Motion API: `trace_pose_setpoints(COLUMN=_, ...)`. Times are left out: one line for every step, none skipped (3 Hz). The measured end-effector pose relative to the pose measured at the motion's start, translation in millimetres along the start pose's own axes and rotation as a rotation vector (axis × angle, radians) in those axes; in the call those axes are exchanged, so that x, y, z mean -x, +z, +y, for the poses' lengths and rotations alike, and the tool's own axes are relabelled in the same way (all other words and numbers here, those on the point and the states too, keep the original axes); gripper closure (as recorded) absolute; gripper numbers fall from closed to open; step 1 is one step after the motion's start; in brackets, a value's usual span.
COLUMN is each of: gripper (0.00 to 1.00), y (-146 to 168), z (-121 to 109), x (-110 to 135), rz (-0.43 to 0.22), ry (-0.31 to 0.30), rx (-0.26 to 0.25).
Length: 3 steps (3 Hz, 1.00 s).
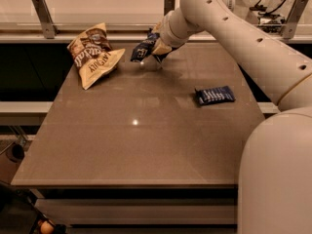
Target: Move blue chip bag near brown chip bag
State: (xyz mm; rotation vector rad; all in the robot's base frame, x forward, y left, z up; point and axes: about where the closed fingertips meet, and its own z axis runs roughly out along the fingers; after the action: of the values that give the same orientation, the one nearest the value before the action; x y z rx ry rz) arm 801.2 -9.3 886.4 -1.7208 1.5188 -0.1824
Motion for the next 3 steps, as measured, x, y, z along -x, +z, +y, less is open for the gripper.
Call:
trace_pose_setpoints(gripper=0.36, y=2.9, z=1.8, x=0.8, rz=-0.001, ry=-0.001, rx=0.005)
trace_pose_setpoints(gripper=0.13, y=5.6, z=3.6, x=1.3, rz=-0.002, ry=-0.001, rx=0.009)
trace_pose_setpoints(gripper=0.00, y=8.2, z=5.3, x=1.7, rz=-0.003, ry=-0.001, rx=0.013)
